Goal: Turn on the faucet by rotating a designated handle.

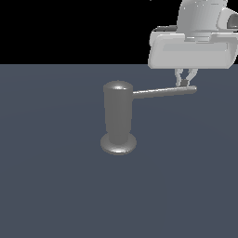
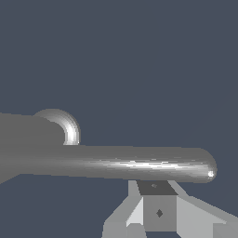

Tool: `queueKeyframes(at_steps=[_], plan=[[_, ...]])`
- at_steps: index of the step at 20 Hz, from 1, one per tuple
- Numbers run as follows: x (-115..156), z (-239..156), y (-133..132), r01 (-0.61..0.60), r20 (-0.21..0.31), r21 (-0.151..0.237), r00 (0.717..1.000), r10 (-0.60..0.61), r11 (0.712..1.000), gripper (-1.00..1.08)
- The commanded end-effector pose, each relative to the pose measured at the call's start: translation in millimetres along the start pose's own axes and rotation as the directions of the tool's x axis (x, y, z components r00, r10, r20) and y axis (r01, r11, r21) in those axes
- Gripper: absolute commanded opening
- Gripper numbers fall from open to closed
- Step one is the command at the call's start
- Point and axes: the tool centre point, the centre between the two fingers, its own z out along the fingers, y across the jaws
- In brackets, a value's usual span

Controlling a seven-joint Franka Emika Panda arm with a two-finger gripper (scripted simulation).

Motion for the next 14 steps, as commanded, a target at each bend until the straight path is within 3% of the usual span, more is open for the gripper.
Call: queueKeyframes(at_steps=[1,14], plan=[[9.4,5.1,-2.3,0.002,0.005,0.000,1.000,-0.002,1.000,-1.00],[48.7,12.1,-2.1,-0.012,0.017,0.001,1.000,0.011,1.000,-1.00]])
